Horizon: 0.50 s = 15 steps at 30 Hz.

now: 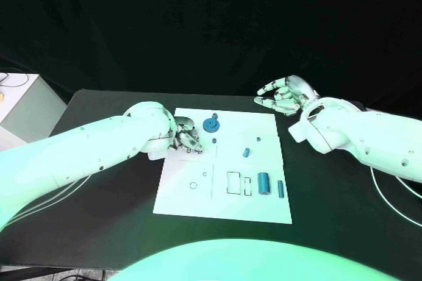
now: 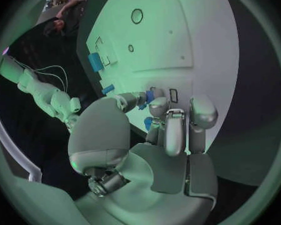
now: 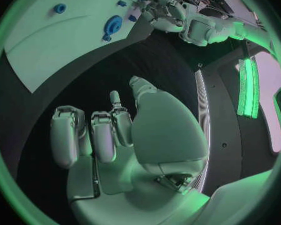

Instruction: Assemble the parts on the task board

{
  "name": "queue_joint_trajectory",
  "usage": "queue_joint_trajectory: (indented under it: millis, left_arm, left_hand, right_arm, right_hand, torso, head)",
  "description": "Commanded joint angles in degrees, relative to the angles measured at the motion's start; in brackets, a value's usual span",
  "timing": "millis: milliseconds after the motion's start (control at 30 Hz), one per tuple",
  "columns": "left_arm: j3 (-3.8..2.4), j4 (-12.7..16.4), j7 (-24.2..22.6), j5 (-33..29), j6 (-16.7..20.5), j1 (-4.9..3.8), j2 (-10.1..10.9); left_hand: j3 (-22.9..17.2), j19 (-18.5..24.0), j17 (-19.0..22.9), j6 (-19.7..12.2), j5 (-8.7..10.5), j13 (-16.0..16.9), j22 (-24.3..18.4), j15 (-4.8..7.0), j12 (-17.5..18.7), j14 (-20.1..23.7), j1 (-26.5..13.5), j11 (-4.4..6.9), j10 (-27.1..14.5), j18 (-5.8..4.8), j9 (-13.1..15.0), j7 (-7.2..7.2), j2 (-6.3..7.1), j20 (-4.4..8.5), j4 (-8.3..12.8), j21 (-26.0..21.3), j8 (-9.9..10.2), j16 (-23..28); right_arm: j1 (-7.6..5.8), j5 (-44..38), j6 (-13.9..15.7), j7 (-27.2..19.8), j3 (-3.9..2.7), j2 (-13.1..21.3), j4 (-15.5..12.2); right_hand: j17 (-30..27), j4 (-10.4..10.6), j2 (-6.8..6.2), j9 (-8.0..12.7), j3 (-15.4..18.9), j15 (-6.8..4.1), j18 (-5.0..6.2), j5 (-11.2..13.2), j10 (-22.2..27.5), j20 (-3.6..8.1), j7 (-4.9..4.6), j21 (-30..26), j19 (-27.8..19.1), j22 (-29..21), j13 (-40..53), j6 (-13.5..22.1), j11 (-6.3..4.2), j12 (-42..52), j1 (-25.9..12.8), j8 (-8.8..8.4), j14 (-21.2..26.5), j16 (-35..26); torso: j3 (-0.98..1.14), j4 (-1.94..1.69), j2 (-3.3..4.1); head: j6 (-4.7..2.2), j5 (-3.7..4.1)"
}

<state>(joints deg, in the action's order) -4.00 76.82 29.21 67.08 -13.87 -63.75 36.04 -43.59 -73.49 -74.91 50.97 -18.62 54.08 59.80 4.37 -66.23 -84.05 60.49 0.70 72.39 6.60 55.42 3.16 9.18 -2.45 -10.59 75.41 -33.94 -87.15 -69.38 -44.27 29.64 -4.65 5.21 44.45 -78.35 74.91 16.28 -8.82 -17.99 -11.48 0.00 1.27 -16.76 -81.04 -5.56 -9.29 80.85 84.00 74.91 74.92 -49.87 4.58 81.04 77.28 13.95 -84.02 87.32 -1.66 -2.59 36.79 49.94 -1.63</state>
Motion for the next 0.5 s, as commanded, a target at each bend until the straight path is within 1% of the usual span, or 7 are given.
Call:
queue_joint_trajectory:
  millis: [33,233,333,400,500]
  left_arm:
    - [0.01,0.15,-0.7,-2.06,0.47,0.08,-0.28]
    - [-0.02,0.32,-0.8,-4.13,-0.28,0.09,-0.07]
    - [-0.16,0.53,-0.84,-5.1,-0.86,0.09,0.17]
    - [-0.4,0.63,-0.86,-5.65,-1.29,0.09,0.33]
    - [-0.99,0.84,-0.88,-6.41,-2.15,0.07,0.67]
  left_hand:
    - [-8.4,0.29,-10.35,-0.09,-0.5,-0.12,0.0,-0.46,0.29,-4.38,1.08,-0.07,-0.55,-0.52,0.11,0.5,-0.53,-0.03,7.76,-0.32,0.23,0.41]
    - [-9.15,0.33,-10.39,0.1,-0.62,0.02,0.02,-0.51,0.18,-4.39,1.09,-0.11,-0.48,-0.51,0.17,0.55,-0.73,-0.08,8.37,-0.28,0.21,0.38]
    - [-9.5,0.35,-10.44,0.19,-0.65,-0.03,0.03,-0.52,0.21,-4.41,1.11,-0.12,-0.5,-0.5,0.2,0.57,-0.87,-0.09,8.65,-0.25,0.2,0.34]
    - [-9.78,0.38,-10.46,0.27,-0.65,-0.01,0.01,-0.53,0.19,-4.41,1.12,-0.13,-0.48,-0.49,0.22,0.59,-0.95,-0.1,8.92,-0.24,0.2,0.33]
    - [-10.08,0.44,-10.44,0.34,-0.66,-0.02,-0.01,-0.55,0.19,-4.4,1.14,-0.15,-0.49,-0.48,0.24,0.61,-0.98,-0.12,9.26,-0.24,0.19,0.34]
  right_arm:
    - [0.04,-0.13,-0.84,-0.59,-0.02,0.04,-0.07]
    - [0.05,-0.13,-0.94,-0.56,-0.02,0.07,-0.07]
    - [0.05,-0.13,-0.96,-0.56,-0.02,0.09,-0.07]
    - [0.05,-0.13,-0.97,-0.56,-0.02,0.09,-0.06]
    - [0.05,-0.13,-0.97,-0.54,-0.02,0.1,-0.05]
  right_hand:
    - [9.22,0.08,0.01,-0.05,-0.41,-0.04,0.89,-0.28,0.32,-0.11,-0.03,-0.17,2.64,8.56,6.23,0.55,-0.12,-0.1,-0.7,0.29,-4.55,-0.32]
    - [9.22,0.08,0.01,-0.05,-0.41,-0.04,0.89,-0.28,0.32,-0.11,-0.03,-0.17,2.64,8.56,6.23,0.55,-0.12,-0.1,-0.7,0.29,-4.55,-0.32]
    - [9.22,0.08,0.01,-0.05,-0.41,-0.04,0.89,-0.28,0.32,-0.11,-0.03,-0.17,2.64,8.56,6.23,0.55,-0.12,-0.1,-0.7,0.29,-4.55,-0.32]
    - [9.22,0.08,0.01,-0.05,-0.41,-0.04,0.89,-0.28,0.32,-0.11,-0.03,-0.17,2.64,8.56,6.23,0.55,-0.12,-0.1,-0.7,0.29,-4.55,-0.32]
    - [9.22,0.08,0.01,-0.05,-0.41,-0.04,0.89,-0.28,0.32,-0.11,-0.03,-0.17,2.64,8.56,6.23,0.55,-0.12,-0.1,-0.7,0.29,-4.55,-0.32]
  torso:
    - [-0.02,-0.02,-0.02]
    - [-0.01,-0.02,-0.01]
    - [0.0,-0.02,0.0]
    - [-0.01,-0.01,-0.01]
    - [0.01,-0.01,0.0]
  head:
    - [0.03,0.02]
    - [-0.06,0.09]
    - [-0.11,0.12]
    - [-0.12,0.11]
    - [-0.14,0.13]
